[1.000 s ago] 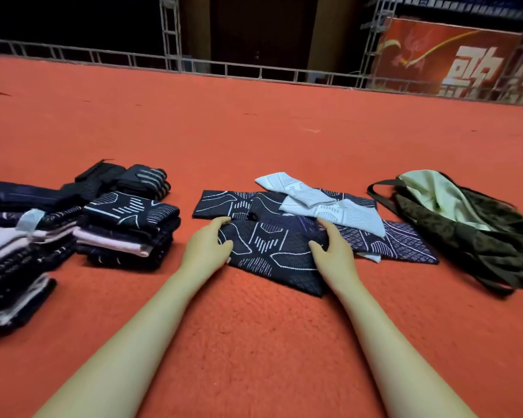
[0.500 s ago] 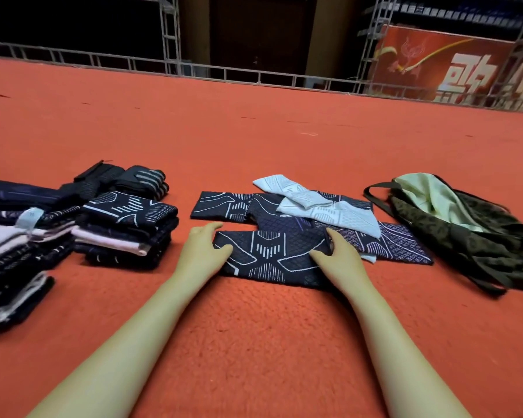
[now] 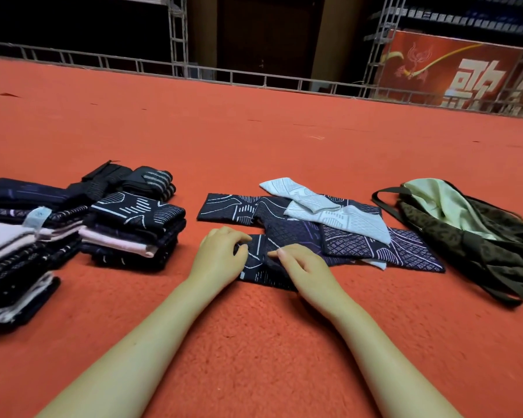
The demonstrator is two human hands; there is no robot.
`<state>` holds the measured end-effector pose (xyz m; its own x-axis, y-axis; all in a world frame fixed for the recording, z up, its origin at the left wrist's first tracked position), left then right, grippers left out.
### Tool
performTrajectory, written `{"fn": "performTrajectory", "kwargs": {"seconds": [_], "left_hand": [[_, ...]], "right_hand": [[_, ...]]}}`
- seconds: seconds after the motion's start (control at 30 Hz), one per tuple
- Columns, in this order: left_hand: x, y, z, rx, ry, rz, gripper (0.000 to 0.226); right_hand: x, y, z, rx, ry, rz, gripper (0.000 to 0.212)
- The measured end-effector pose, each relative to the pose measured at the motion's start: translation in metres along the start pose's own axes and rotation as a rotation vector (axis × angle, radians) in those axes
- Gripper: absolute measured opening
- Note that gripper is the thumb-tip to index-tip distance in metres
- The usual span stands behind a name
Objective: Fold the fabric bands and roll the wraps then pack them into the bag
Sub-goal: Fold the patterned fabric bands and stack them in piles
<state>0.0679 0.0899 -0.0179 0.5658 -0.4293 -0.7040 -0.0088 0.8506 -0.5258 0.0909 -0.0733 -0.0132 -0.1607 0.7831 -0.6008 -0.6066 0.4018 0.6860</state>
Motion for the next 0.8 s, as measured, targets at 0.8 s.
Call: {"fn": "performTrajectory", "kwargs": {"seconds": [0.8], "left_hand": [[0.027,-0.013,-0.009,0.031,0.105,0.105,0.044]], "right_hand": [[-0.001,-0.032,0.006,0.426,-0.102,0.338,0.063]]}}
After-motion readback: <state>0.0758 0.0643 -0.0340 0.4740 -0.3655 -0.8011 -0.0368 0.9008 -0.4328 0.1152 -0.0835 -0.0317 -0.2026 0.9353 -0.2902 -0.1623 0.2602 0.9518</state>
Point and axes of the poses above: each hand's wrist, its own z-axis towards the middle knuckle, its own x-axis out of the palm, y = z × x, the point moved 7 cm from there along z, towards the middle knuckle, and after that the axes turned 6 degrees about -y, right-handed, at the moved point
